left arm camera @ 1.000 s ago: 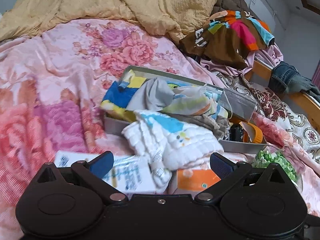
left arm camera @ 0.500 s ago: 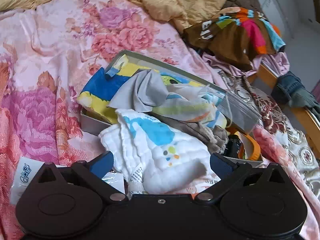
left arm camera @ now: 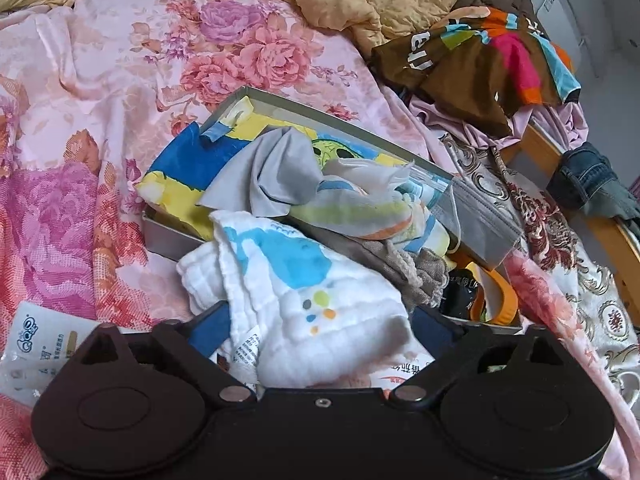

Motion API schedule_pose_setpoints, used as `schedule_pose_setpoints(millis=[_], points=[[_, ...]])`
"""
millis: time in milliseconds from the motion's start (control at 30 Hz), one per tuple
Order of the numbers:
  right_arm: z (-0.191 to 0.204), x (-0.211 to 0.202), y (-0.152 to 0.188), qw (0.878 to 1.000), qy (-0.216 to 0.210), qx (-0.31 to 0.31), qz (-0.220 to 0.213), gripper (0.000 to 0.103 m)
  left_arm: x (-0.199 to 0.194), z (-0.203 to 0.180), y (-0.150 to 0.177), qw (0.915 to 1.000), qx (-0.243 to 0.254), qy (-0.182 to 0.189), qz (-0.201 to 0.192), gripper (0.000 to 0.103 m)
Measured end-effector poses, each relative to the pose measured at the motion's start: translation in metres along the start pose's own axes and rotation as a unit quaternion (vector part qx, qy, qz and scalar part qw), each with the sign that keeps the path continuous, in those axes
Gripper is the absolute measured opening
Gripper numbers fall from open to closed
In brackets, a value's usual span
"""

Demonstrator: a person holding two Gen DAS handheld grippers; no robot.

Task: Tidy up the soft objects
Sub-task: 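Reach the left gripper to the white towel while the right gripper reaches the foam insole, then close the left gripper on the white towel while the right gripper grasps the foam insole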

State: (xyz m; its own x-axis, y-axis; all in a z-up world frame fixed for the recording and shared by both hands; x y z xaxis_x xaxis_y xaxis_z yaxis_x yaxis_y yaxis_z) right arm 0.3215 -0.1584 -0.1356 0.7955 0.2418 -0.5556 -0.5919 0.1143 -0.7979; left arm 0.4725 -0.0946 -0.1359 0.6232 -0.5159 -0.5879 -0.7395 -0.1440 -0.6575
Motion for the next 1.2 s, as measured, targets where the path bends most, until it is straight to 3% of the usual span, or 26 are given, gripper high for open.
schedule_pose_setpoints(millis=[167, 467, 800, 1200], points=[[0.004, 0.000, 0.000, 1.000, -0.006, -0.003, 0.001, 0.058, -0.002, 0.004, 0.005, 0.9999, -0.012, -0.007, 0.006, 0.080], [0.014, -0.001, 0.002, 0.999, -0.011, -0.031, 0.001, 0.031, -0.008, 0.005, 0.010, 0.9994, 0.002, -0.035, 0.003, 0.051], [0.019, -0.004, 0.003, 0.998, 0.011, -0.068, -0.002, 0.018, -0.032, -0.008, 0.016, 0.9946, 0.073, -0.072, -0.016, 0.020], [0.022, -0.022, 0.002, 0.996, 0.013, -0.082, -0.014, 0.015, -0.079, -0.027, 0.026, 0.9850, 0.131, -0.112, -0.013, 0.012]])
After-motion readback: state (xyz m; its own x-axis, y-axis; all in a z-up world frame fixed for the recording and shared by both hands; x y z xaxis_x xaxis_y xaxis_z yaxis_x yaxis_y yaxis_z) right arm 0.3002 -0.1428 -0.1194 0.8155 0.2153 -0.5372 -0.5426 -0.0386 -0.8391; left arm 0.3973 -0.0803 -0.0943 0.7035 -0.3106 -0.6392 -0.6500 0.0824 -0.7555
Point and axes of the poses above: each gripper's, at about its wrist camera, not at the fingertips, and x roughly the way its jaws point, z to its left, y to its underside, the point moved 10 cm from there along x, roughly the way its jaws point, and after that the axes turned 6 degrees about y, right-handed, at the moved point
